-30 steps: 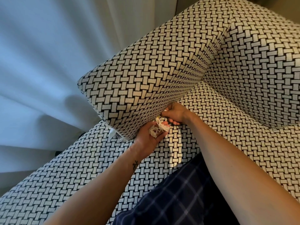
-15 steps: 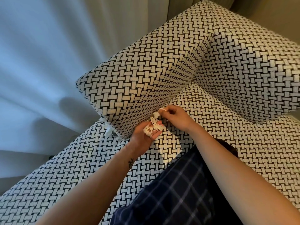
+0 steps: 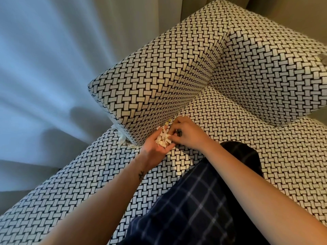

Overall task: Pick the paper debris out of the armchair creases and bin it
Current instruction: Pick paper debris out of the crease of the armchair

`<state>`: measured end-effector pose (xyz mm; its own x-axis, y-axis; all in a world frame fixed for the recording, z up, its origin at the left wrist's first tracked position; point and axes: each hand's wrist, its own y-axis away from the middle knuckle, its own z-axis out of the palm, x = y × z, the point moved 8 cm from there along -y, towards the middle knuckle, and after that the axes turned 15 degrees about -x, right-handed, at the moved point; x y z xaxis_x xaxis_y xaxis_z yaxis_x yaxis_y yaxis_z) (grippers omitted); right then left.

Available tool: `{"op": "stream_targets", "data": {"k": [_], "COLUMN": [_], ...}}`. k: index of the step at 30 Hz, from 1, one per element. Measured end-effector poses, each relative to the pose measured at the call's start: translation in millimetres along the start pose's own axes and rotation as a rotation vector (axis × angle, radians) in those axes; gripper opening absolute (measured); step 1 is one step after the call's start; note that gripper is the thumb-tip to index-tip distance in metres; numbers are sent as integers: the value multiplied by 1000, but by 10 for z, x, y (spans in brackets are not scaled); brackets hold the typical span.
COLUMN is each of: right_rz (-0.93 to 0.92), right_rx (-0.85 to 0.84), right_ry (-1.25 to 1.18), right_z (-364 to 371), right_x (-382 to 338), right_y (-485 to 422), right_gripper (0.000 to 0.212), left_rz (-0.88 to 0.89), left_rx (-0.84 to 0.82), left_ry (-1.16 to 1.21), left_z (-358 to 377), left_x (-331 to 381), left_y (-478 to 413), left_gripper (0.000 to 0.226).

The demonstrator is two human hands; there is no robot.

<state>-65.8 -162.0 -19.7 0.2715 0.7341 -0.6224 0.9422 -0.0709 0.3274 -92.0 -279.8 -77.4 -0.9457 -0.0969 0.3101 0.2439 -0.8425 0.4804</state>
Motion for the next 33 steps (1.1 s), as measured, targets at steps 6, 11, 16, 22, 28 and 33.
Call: {"op": "stream_targets", "data": {"k": [6, 11, 16, 22, 28, 33], "right_rz": [158, 270, 354, 479, 512, 568], "right_rx": [-31, -50, -155, -326, -370, -478], "right_ry": [-563, -524, -431, -430, -476, -191], "right_z": [-55, -62, -90, -88, -28, 50], "right_x": [241, 405, 450, 449, 582, 468], "right_y": [15, -189, -405, -487, -567, -760], "right_gripper": [11, 27, 39, 64, 61, 40], "left_rz": [52, 72, 71, 53, 27, 36], "left_rx": [8, 45, 77, 56, 59, 25], "left_ry": [13, 19, 7, -20, -30, -32], "left_z": [-21, -26, -33, -68, -69, -63], "left_x": [43, 106, 116, 132, 129, 128], "left_y": [39, -43, -15, 21, -19, -65], "left_gripper": [44, 47, 37, 39, 33, 32]}}
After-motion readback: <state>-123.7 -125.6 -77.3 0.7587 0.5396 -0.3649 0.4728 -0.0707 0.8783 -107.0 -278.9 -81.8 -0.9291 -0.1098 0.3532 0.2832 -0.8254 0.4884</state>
